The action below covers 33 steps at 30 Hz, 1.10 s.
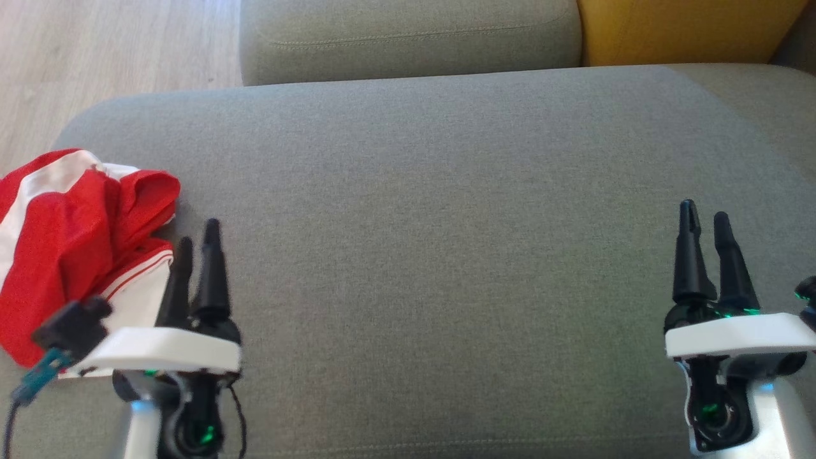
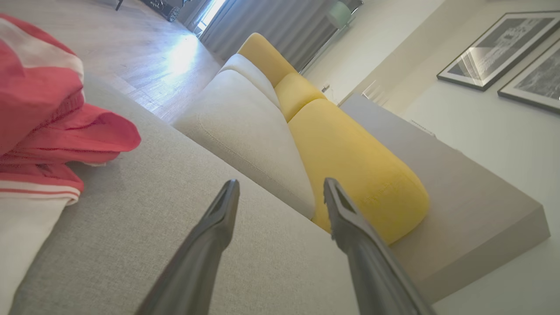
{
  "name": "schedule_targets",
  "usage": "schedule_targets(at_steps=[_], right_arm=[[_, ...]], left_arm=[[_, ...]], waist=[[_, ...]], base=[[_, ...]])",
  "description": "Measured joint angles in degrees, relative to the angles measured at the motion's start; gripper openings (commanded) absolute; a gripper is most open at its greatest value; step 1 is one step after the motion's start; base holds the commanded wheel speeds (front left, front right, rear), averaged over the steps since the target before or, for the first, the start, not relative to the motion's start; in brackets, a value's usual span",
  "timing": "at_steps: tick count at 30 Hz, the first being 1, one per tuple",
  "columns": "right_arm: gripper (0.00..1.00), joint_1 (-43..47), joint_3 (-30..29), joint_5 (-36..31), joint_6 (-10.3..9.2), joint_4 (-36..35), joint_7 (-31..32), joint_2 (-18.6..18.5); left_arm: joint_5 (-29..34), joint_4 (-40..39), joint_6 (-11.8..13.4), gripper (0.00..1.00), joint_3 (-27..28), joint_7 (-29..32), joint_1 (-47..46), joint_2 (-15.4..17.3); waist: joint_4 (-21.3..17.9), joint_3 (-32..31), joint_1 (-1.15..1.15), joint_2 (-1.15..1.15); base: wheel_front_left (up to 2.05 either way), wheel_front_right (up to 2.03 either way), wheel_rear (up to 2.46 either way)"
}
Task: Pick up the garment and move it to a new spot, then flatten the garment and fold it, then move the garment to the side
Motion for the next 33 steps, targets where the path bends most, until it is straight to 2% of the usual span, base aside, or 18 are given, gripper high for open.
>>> schedule_targets(at_steps=[5, 14, 21, 28, 33], right_arm=[[1.00, 0.01, 1.37, -5.06, 0.00, -0.13, -0.79, -0.01], [1.00, 0.02, 2.56, -12.74, 0.00, 1.26, -2.33, -0.03], [1.00, 0.01, 3.31, -18.73, 0.00, 1.14, -3.45, -0.04], [1.00, 0.03, 3.69, -24.12, 0.00, 1.25, -4.71, -0.05], [1.00, 0.16, 4.13, -28.19, 0.00, 3.42, -5.35, -0.09]], left_arm=[[6.88, -0.49, 2.68, 1.00, -4.98, -0.58, -0.24, 1.68], [15.77, 0.52, 11.74, 1.00, -15.67, -2.26, -2.40, 7.30], [19.31, 1.82, 18.18, 1.00, -22.56, -3.14, -4.58, 10.09], [22.98, 2.86, 22.45, 1.00, -28.05, -4.41, -5.83, 11.92], [25.23, 4.34, 23.90, 1.00, -31.38, -5.30, -6.44, 12.89]], waist=[[0.03, 0.09, 0.00, 0.00], [0.01, 0.21, 0.00, 0.00], [-0.04, 0.17, 0.00, 0.00], [0.07, -0.33, 0.00, 0.00], [0.22, -0.43, 0.00, 0.00]], base=[[0.00, 0.00, 0.00], [0.00, 0.00, 0.00], [0.00, 0.00, 0.00], [0.00, 0.00, 0.00], [0.00, 0.00, 0.00]])
